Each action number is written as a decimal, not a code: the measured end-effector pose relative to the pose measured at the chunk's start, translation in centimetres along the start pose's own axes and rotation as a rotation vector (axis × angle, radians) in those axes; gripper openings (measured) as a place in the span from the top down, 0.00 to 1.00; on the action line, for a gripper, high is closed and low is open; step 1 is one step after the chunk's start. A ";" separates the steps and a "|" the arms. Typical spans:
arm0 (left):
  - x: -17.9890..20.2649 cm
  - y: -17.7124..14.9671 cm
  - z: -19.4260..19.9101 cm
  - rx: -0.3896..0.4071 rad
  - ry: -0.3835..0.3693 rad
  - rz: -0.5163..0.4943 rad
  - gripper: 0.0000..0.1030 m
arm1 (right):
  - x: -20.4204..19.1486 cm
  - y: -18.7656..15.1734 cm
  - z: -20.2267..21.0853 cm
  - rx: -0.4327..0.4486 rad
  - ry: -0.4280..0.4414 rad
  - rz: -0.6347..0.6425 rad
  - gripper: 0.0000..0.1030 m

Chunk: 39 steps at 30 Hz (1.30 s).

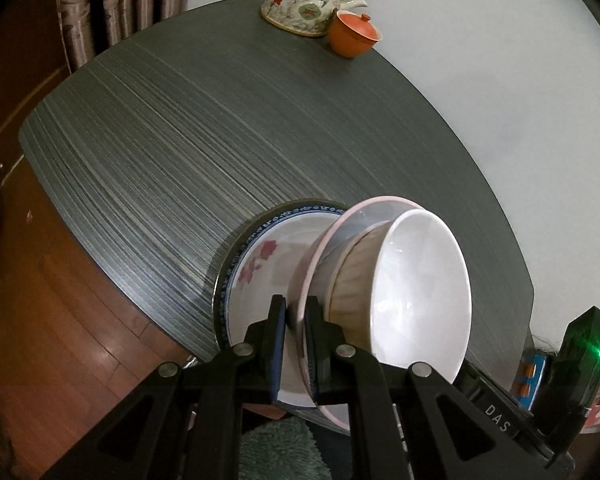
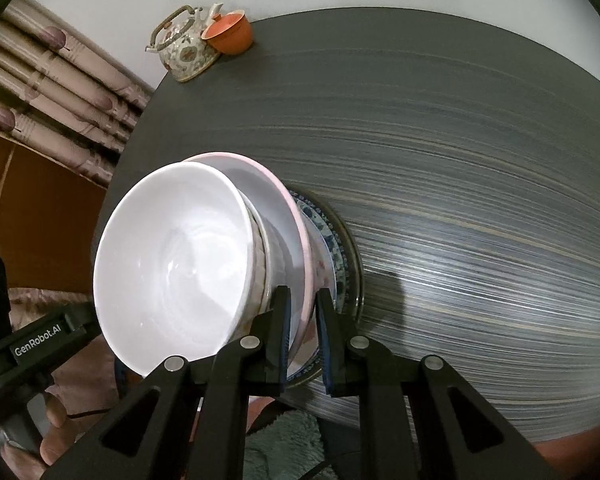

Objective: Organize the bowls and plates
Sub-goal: 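Lower the bowl stack onto the pink-flower plate stack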

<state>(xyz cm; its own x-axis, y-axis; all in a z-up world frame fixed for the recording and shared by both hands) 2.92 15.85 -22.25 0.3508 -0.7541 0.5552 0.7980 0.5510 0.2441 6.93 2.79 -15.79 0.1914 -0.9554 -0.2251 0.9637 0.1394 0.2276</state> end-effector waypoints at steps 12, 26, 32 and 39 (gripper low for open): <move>-0.8 -0.3 -1.4 -0.023 0.007 0.019 0.93 | 0.1 -0.4 -0.6 -0.012 -0.020 0.004 0.86; -0.6 -0.4 -1.5 -0.003 0.014 0.010 0.92 | -0.1 -0.6 -1.4 -0.021 -0.014 -0.004 0.85; -1.0 -0.2 -1.7 -0.005 0.007 0.027 0.89 | -0.1 -0.5 -1.4 -0.021 -0.010 0.002 0.85; -1.1 0.1 -1.5 0.007 0.013 0.019 0.84 | 0.2 -0.5 -1.3 -0.017 -0.015 -0.001 0.78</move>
Point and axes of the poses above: each gripper's, at about its wrist camera, not at the fingertips, and z roughly against the way its jaws point, x to its right, y to its top, the point moved 8 cm from there along -z, roughly the way its jaws point, and after that the axes turned 9 degrees about -y, right-handed, at the moved point
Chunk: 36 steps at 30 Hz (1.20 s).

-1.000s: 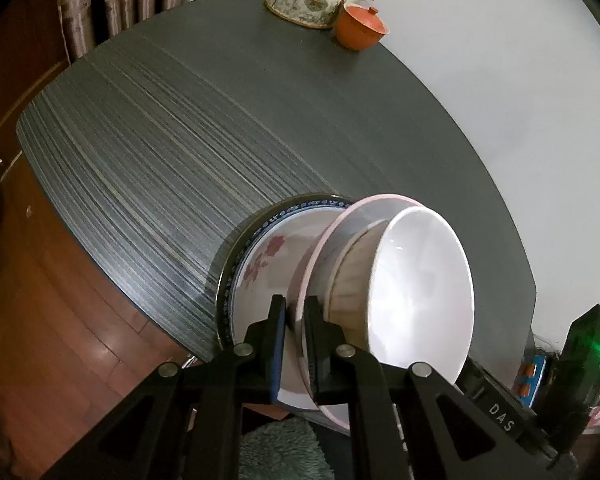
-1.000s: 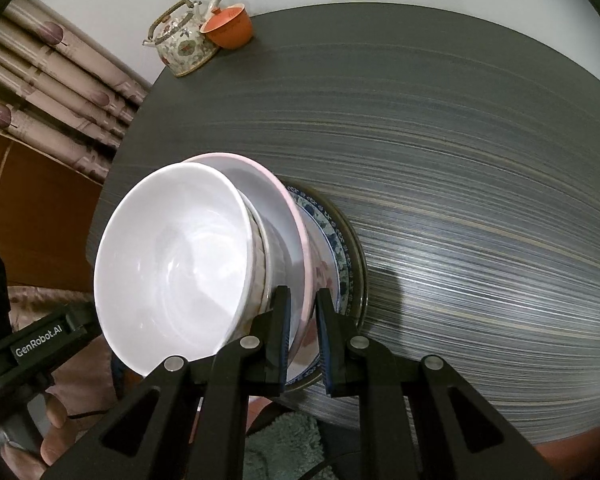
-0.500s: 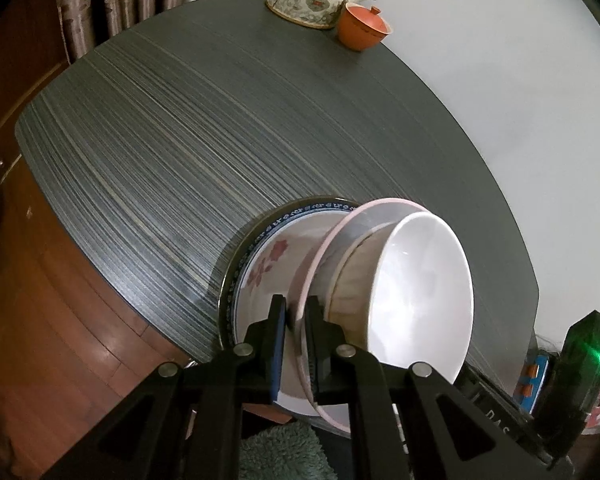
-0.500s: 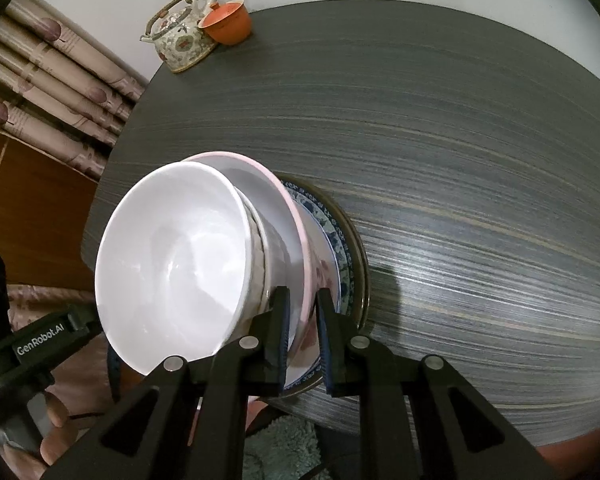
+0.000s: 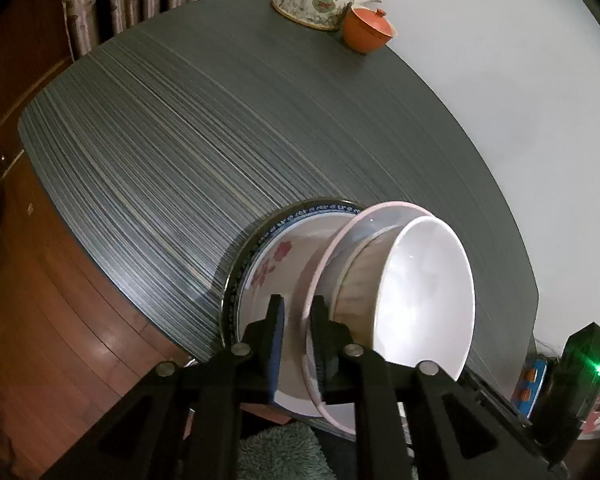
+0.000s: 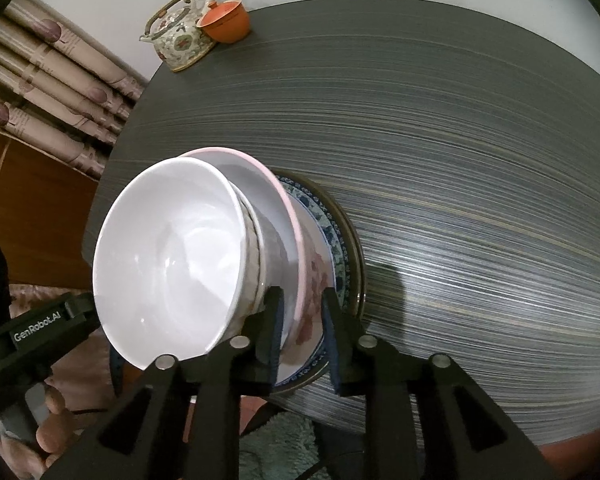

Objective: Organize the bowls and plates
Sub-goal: 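Lower the bowl stack onto the pink-flower plate stack, then open both grippers and release the bowl stack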

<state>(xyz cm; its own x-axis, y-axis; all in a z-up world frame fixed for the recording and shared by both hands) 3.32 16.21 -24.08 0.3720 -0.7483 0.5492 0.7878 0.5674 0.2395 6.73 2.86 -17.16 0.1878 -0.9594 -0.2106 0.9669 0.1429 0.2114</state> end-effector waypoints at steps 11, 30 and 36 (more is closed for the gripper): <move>-0.1 0.0 1.5 0.053 0.010 -0.014 0.65 | 0.7 -0.2 0.5 0.025 -0.022 -0.008 0.58; 1.6 -1.9 6.0 0.194 0.077 -0.128 0.48 | 2.6 -2.4 3.6 0.122 0.015 0.002 0.12; 2.8 -3.3 6.8 0.244 0.143 -0.226 0.42 | 2.3 -3.5 4.3 0.189 0.011 0.045 0.00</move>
Point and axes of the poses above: each gripper's, at about its wrist camera, not at the fingertips, and z roughly against the way its jaws point, x to its right, y to its top, the point moved 8 cm from there along -z, roughly the way its jaws point, and after that the axes turned 9 degrees about -y, right-handed, at the moved point
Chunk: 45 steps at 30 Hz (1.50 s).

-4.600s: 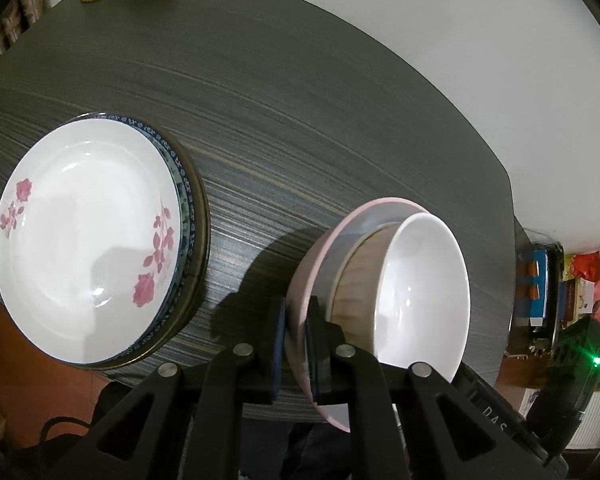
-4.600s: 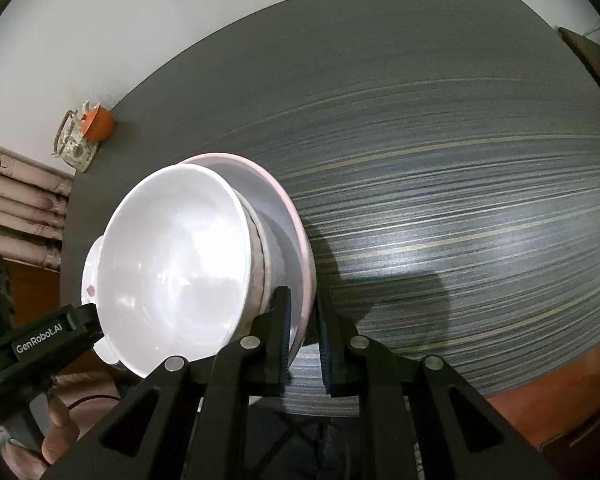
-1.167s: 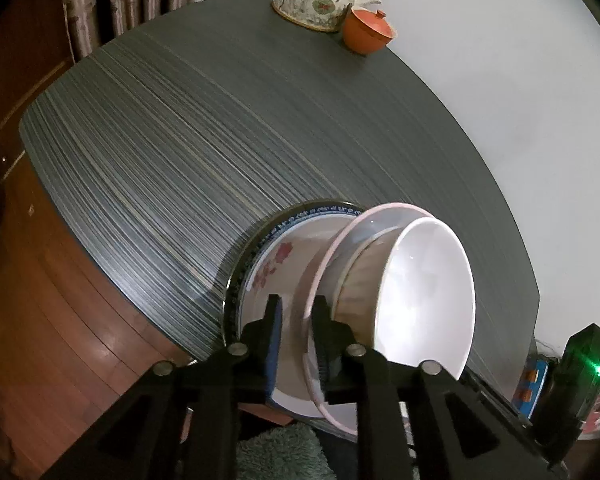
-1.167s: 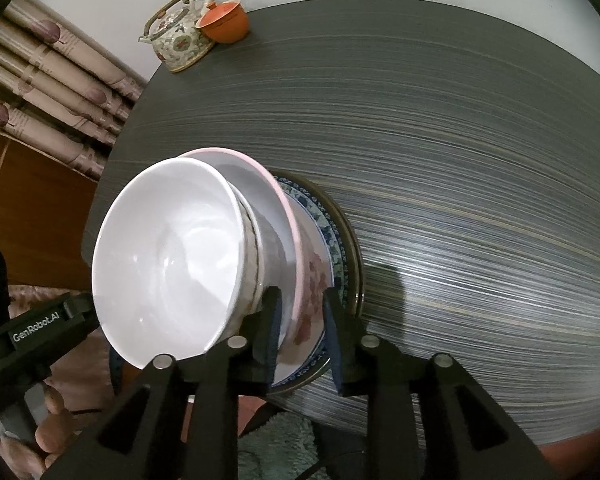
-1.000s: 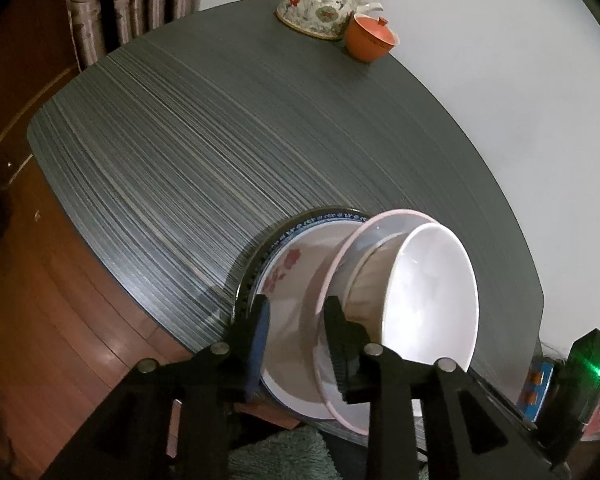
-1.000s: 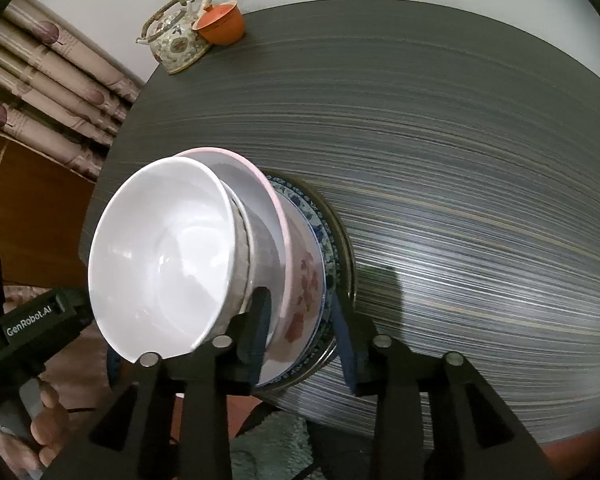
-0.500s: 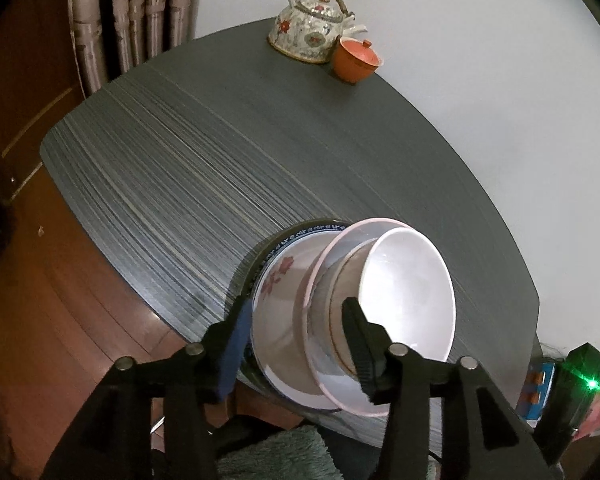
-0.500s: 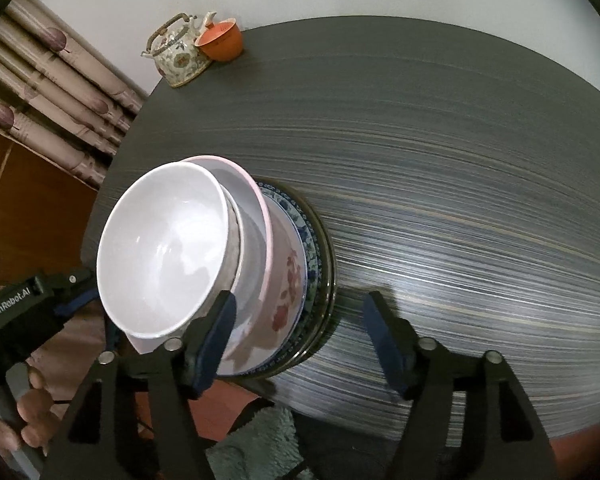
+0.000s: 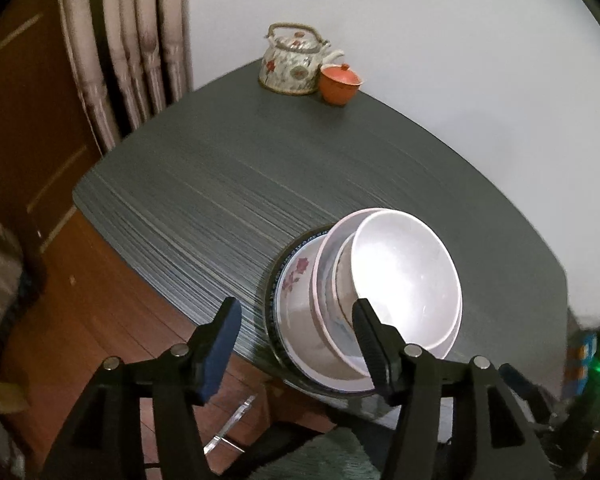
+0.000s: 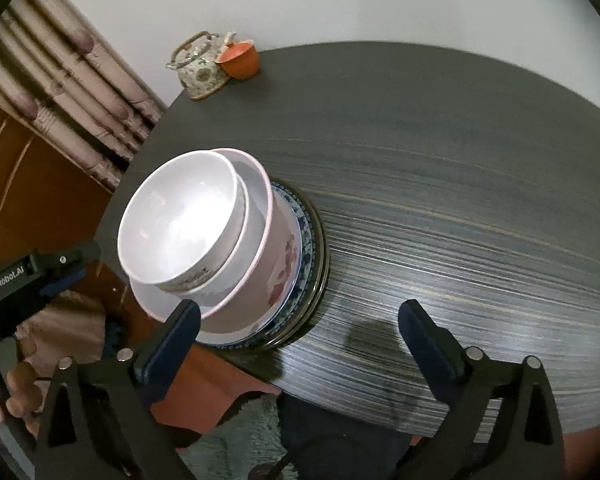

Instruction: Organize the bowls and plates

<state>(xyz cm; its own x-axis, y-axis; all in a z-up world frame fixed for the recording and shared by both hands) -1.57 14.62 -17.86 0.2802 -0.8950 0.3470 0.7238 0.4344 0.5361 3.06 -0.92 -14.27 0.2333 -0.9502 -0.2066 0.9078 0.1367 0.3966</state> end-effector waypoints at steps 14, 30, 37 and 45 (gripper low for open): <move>2.7 -1.3 0.0 0.053 0.086 -0.093 0.41 | -2.0 -1.6 1.7 0.112 -0.006 0.125 0.00; 3.6 -2.0 -1.2 0.032 0.124 -0.139 0.41 | -2.5 -2.4 1.2 0.088 0.008 0.139 0.01; 4.0 -2.0 -1.4 0.028 0.125 -0.154 0.41 | -2.5 -2.6 0.9 0.077 0.009 0.137 0.01; 4.2 -1.9 -1.4 0.032 0.121 -0.171 0.41 | -2.8 -2.7 0.8 0.075 0.017 0.140 0.01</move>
Point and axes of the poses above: each gripper's, at about its wrist camera, not at the fingertips, and z roughly against the way its jaws point, x to its right, y to its top, the point moved 8 cm from there along -z, roughly the way its jaws point, and after that the axes turned 9 degrees about -y, right-handed, at the moved point
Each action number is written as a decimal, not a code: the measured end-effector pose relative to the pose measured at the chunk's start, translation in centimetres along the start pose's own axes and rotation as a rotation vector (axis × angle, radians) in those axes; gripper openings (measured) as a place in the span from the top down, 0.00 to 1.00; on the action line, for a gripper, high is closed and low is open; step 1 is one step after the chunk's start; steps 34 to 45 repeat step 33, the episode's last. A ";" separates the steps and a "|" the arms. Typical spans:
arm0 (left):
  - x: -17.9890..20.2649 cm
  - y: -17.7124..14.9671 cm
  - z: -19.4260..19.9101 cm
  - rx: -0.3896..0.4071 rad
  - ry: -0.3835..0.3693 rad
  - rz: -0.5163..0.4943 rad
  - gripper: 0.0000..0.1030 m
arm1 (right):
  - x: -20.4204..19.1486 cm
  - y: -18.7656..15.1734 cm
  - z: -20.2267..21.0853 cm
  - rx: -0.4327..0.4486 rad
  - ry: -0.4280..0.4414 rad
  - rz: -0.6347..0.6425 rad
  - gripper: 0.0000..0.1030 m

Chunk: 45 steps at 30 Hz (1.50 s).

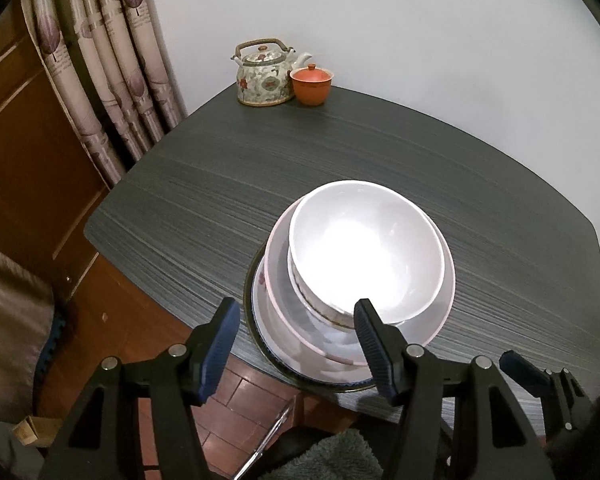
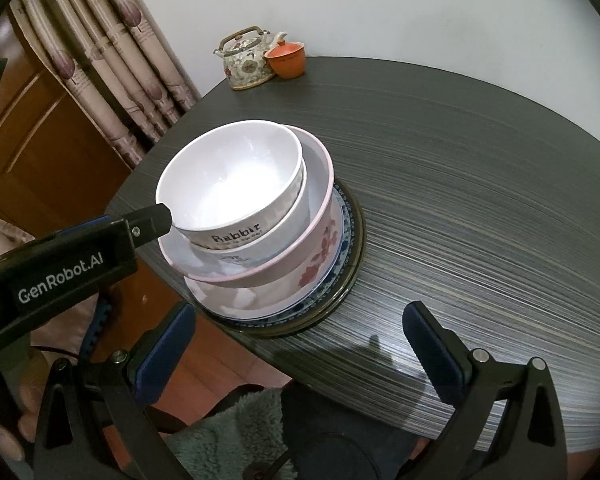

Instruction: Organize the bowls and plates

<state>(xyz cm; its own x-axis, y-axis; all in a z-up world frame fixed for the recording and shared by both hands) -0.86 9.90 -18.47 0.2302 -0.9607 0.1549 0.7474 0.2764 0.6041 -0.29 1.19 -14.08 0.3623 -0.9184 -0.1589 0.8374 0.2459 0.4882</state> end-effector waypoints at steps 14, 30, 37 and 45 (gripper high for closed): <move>-0.2 0.1 -0.8 -0.021 -0.011 -0.004 0.41 | -0.2 -0.2 -0.3 -0.014 0.010 -0.001 0.01; -0.5 0.0 -0.2 -0.003 -0.033 0.007 0.41 | -0.5 -0.5 -0.6 -0.024 0.014 -0.005 0.00; -0.4 0.0 -0.1 -0.003 -0.033 -0.001 0.41 | -0.6 -0.6 -0.6 -0.024 0.013 -0.002 0.00; -0.4 0.0 -0.1 -0.003 -0.033 -0.001 0.41 | -0.6 -0.6 -0.6 -0.024 0.013 -0.002 0.00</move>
Point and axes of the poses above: each gripper's, at about its wrist camera, not at the fingertips, and z roughly against the way its jaws point, x to its right, y to its top, the point moved 8 cm from there along -z, roughly the way its jaws point, and after that the axes turned 9 degrees about -y, right-handed, at the moved point
